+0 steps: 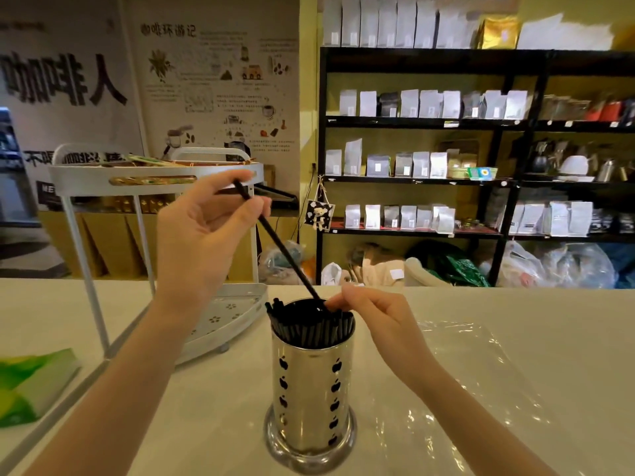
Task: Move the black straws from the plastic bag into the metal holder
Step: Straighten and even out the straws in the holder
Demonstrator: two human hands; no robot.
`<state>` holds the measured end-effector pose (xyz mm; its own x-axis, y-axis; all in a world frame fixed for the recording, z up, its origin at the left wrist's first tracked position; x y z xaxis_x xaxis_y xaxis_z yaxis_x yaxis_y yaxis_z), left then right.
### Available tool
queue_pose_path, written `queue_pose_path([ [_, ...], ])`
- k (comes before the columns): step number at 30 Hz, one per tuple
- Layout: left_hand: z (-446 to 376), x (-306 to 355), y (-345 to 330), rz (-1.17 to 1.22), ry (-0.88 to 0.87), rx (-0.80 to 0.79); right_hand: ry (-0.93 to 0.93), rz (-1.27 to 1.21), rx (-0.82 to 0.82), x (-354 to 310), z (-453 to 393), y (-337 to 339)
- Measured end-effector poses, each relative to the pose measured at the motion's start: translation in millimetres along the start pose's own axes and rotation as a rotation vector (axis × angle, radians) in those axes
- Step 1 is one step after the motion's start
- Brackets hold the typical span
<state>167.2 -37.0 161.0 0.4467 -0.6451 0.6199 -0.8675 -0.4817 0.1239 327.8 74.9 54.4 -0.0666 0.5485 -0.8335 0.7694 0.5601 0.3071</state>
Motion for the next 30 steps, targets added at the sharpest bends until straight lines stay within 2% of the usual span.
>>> queue_pose_path([
  [7, 28.7, -15.5, -46.9, -0.228, 0.011, -0.300, -0.103, -0.045, -0.062, 13.0, 11.1, -12.2],
  [13, 51.1, -30.0, -76.3, -0.460, -0.018, -0.519, -0.092, -0.015, -0.107, 16.2, 17.4, -12.5],
  [18, 62.5, -29.8, -89.3, -0.539, -0.093, -0.560, 0.027, 0.013, -0.209, 0.5, 21.2, -19.5],
  [23, 65.9, -34.2, -88.9, -0.578, -0.075, -0.565, 0.162, 0.281, -0.228, -13.9, 24.2, -23.5],
  [26, 64.4, -43.2, -70.7, -0.433, 0.039, -0.485, 0.116, 0.370, -0.179, -3.0, 24.5, -20.3],
  [28, 66.4, -57.4, -53.6, -0.317, 0.160, -0.388, 0.062, 0.372, -0.169, 3.9, 25.1, -18.4],
  [30, 73.4, -76.6, -46.5, -0.267, 0.287, -0.368, 0.028, 0.380, -0.176, 7.2, 24.3, -20.4],
])
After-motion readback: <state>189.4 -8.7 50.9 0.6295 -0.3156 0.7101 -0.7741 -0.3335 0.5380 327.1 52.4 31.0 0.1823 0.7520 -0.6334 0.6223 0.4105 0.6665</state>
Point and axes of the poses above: each hand's wrist, its own z-axis away from the middle knuckle, its own y-axis out of the back of the hand, x = y × z, the point moved 8 cm from there along -z, towards the middle knuckle, and after that the axes turned 12 degrees about -x, right-handed, at the moved point
